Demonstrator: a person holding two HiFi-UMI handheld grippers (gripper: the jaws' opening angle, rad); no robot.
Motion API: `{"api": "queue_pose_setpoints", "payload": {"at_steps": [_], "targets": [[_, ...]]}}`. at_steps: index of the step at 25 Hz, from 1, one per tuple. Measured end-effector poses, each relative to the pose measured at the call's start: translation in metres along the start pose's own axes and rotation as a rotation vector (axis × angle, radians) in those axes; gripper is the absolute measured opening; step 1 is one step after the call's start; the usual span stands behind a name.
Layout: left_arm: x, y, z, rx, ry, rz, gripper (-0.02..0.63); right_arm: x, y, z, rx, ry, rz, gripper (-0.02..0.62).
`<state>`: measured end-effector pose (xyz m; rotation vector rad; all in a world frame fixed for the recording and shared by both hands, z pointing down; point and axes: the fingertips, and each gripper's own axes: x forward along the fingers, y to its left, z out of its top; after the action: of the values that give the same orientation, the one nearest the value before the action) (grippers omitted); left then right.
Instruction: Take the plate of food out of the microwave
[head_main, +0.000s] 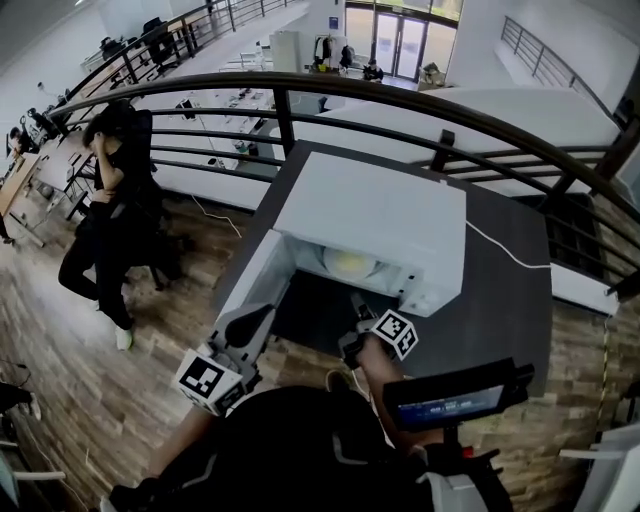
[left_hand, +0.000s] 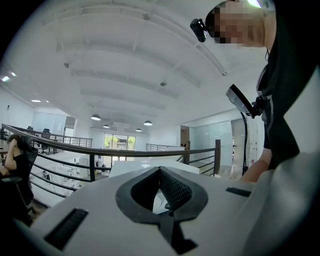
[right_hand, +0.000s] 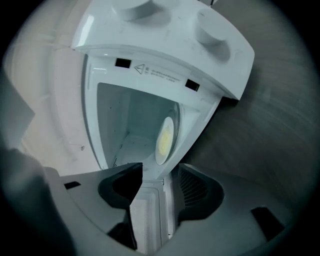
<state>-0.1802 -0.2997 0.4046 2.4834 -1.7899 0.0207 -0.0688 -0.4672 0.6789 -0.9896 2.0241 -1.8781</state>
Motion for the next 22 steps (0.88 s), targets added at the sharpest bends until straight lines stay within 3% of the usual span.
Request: {"api": "queue_pose_setpoints", "payload": {"at_steps": [8,22], "targets": [[0.013,0.010,-0.005,0.014,0.028,0.055,0.005,0.044,-0.018,0.010,0.157,0.005,-0.002,0.236],[0.013,0.000,0.000,0.010,0.067,0.120,0.005,0.065,-0.022,0.026,0.305,-0.014,-0.018,0.236]]}}
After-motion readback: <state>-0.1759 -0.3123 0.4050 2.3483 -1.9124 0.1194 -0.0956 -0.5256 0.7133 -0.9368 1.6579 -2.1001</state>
